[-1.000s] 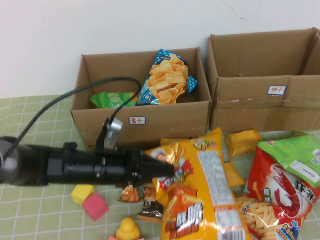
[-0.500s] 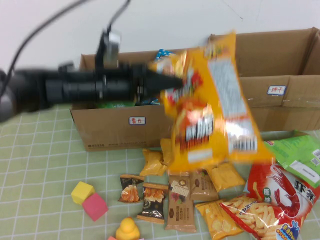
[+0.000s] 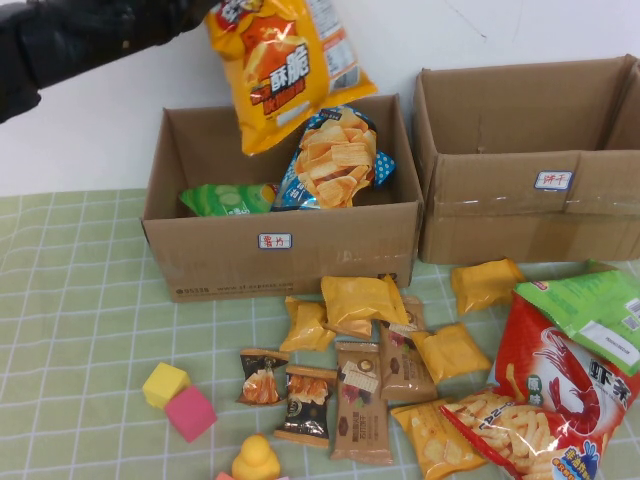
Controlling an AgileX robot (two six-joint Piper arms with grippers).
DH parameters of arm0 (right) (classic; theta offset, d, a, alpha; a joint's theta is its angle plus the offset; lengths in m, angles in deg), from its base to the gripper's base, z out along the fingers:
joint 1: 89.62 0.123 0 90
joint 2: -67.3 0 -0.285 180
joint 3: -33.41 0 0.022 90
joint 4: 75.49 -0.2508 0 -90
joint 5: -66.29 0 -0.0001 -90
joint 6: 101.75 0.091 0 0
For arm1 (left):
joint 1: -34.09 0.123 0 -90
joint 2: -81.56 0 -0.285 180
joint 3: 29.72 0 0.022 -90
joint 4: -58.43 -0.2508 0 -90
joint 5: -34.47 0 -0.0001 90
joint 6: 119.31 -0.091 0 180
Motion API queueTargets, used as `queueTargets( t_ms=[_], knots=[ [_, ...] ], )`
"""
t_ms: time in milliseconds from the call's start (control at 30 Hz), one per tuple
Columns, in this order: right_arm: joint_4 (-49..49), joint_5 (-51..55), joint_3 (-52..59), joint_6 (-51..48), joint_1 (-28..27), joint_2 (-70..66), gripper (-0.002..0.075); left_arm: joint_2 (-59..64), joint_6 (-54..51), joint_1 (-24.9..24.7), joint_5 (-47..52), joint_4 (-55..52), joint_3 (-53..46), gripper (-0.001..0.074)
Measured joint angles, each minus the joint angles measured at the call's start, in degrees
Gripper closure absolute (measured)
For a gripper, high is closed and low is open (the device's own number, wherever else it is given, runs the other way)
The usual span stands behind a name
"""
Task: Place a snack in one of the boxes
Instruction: Place the potato chip in the potato chip box
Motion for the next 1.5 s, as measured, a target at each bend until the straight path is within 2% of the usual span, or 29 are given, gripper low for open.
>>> queueTargets(
  t_ms=[100,167,233,400,467,500,567,633,700,800,900,1100,1200,1333,1500],
  knots=[
    [0.0,0.0,0.0,0.0,0.0,0.0,0.0728,1.4,5.2,1.0,-1.6,-1.6,0.0,0.0703],
    [0.0,0.0,0.0,0.0,0.0,0.0,0.0728,2.6,7.1,1.1,-3.0,-3.3,0.0,0.0670],
    [0.0,0.0,0.0,0.0,0.0,0.0,0.0728,4.0,8.2,1.1,-3.6,-4.3,0.0,0.0580],
    [0.0,0.0,0.1,-0.9,0.0,0.0,0.0728,7.1,18.5,1.2,-4.1,-6.5,0.0,0.0179],
    [0.0,0.0,0.1,-1.2,0.0,0.0,0.0728,7.4,24.9,1.9,-4.0,-8.3,0.0,0.0113],
    [0.0,-0.1,0.1,-1.3,0.0,0.0,0.0728,7.4,27.5,2.3,-3.9,-9.4,0.0,0.0105],
    [0.0,-0.1,0.1,-1.3,0.0,0.0,0.0728,7.1,30.0,3.0,-4.2,-11.0,0.0,0.0132],
    [0.0,-0.1,0.1,-1.3,0.0,0.0,0.0728,6.0,31.3,3.4,-5.0,-13.1,0.0,0.0209],
    [0.0,-0.1,0.1,-1.3,0.0,0.0,0.0728,4.4,31.5,3.5,-6.1,-15.9,0.0,0.0331],
    [0.0,-0.1,0.1,-1.3,0.0,0.0,0.0728,1.2,28.9,3.5,-7.3,-21.1,0.0,0.0573],
    [0.0,-0.1,0.1,-1.3,0.0,0.0,0.0728,-2.0,26.0,3.5,-7.7,-27.7,0.0,0.0678],
    [0.0,-0.1,0.1,-1.4,0.0,0.0,0.0728,-4.7,26.9,3.5,-2.6,-44.6,0.0,0.0729],
    [0.0,-0.1,0.1,-1.4,0.0,0.0,0.0728,-4.8,28.7,3.5,1.5,-48.7,0.0,0.0731],
    [0.0,-0.1,0.1,-1.4,0.0,0.0,0.0728,-4.5,29.6,2.9,2.6,-48.3,0.0,0.0733],
    [0.0,-0.1,0.1,-1.4,0.0,0.0,0.0728,-2.1,27.5,1.1,1.3,-39.1,0.0,0.0728]
  ],
)
